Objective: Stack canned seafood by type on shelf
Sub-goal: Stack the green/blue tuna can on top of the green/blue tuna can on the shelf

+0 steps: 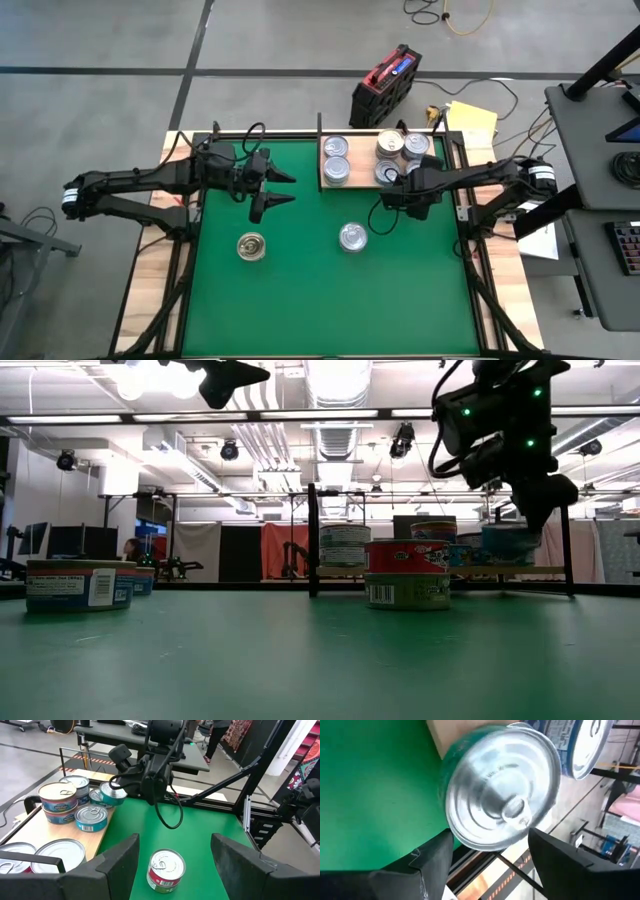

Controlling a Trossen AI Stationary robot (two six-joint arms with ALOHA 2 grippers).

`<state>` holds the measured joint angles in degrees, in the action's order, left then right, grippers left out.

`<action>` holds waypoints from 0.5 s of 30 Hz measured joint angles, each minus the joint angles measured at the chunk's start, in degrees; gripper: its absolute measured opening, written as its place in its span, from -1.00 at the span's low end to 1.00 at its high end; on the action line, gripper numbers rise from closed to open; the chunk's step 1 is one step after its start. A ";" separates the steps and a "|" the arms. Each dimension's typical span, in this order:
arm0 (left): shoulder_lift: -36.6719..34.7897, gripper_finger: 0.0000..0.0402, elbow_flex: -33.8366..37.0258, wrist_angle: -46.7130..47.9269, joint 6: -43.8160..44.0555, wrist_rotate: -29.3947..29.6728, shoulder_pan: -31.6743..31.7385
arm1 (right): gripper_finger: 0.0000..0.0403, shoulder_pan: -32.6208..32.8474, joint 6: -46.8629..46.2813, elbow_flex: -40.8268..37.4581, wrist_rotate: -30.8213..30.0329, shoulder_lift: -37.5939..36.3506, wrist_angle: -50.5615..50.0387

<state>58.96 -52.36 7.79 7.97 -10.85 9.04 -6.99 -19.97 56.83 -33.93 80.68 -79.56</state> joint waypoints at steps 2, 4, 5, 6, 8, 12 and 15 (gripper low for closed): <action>0.00 0.15 0.00 0.00 0.00 0.00 0.00 | 0.24 -0.63 -0.12 0.23 0.02 -0.09 -0.02; 0.00 0.15 0.00 0.00 0.02 0.00 0.00 | 0.23 -1.43 -0.30 0.41 0.14 -0.18 -0.16; 0.00 0.15 0.00 0.00 0.00 0.00 0.00 | 0.23 -1.69 -0.33 0.60 0.11 -0.24 -0.21; 0.00 0.15 0.00 0.02 0.02 0.00 0.00 | 0.22 -1.96 -0.35 0.74 0.07 -0.35 -0.11; 0.00 0.15 0.00 0.02 0.02 0.00 0.00 | 0.20 -2.34 -0.45 1.07 -0.06 -0.48 -0.04; 0.00 0.15 0.00 0.07 0.02 -0.02 0.00 | 0.18 -3.25 -0.69 1.42 -0.09 -0.48 0.16; 0.00 0.15 0.00 0.09 0.02 -0.02 0.00 | 0.18 -3.95 -1.16 1.52 -0.37 -0.48 0.36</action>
<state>58.96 -52.36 7.88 7.99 -10.87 9.04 -10.94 -21.14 58.35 -34.30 80.20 -79.20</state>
